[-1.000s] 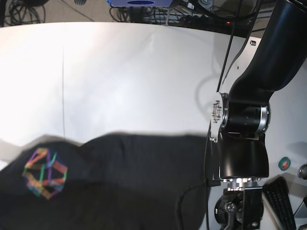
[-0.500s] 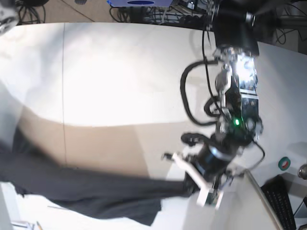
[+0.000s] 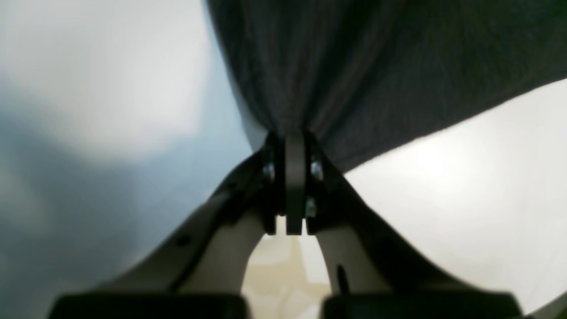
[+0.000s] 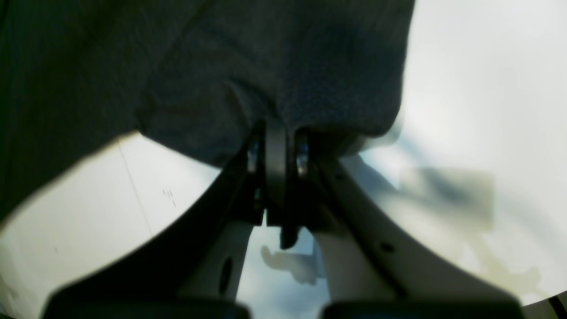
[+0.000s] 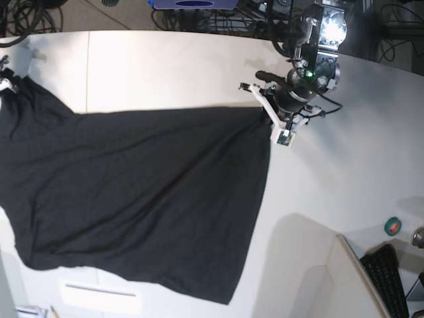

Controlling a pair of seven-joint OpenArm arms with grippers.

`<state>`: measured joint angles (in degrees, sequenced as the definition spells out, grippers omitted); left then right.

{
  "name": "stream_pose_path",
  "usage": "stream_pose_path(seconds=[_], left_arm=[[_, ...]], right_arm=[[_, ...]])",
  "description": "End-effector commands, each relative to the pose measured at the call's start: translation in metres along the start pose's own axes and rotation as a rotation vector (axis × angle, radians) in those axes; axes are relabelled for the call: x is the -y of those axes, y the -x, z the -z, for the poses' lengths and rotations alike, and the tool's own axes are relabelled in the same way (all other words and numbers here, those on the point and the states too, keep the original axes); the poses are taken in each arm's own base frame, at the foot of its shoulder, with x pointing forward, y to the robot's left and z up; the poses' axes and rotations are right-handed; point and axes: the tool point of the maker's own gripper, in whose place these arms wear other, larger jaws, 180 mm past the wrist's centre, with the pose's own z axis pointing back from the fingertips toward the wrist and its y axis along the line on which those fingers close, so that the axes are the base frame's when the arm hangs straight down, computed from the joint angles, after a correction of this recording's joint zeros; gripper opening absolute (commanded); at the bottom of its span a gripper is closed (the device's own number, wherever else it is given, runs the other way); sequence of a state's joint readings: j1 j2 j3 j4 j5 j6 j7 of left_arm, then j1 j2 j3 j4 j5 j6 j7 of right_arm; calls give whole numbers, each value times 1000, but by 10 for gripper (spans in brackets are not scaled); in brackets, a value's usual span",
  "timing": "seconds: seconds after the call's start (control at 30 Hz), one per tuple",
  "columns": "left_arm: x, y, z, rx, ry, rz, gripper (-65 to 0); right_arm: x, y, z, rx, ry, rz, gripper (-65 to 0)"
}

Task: Layout the t-shirt on the table in an organized manner, then fold the t-shirt properly
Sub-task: 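Lay the shirt back down with both grippers, stretching it flat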

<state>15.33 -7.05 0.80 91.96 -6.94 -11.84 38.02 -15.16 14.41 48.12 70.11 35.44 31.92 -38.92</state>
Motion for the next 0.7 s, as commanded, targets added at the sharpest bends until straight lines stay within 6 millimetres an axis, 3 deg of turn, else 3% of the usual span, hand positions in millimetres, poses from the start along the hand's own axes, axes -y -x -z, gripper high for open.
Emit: stream_pose_path(seconds=[0.0,0.13,0.27,0.33,0.57,0.67], left_arm=[[-13,-10,-5,49,-31,-17,-650],[-37,14,-17,13,-95,-69,-650],[-49,38,-26,-30,-129,-95,-650],[-48,45,-28,-43,-128,-97,-650],[-40,56,-29,-68,-113,-96,-650],[-41,58,-31,-70,-118,-101,-650]], right_arm=[[5,-15,-8,38,6,-22,-650],[16,2,-23,1,38,-50,-650],[12,16,-42,0,53,-92,-650],[17,19,-52,11,76,-77,-650],[27,70,-76,-88,120,-39,-650],[39,73,-87,-73,156,-8,-650]])
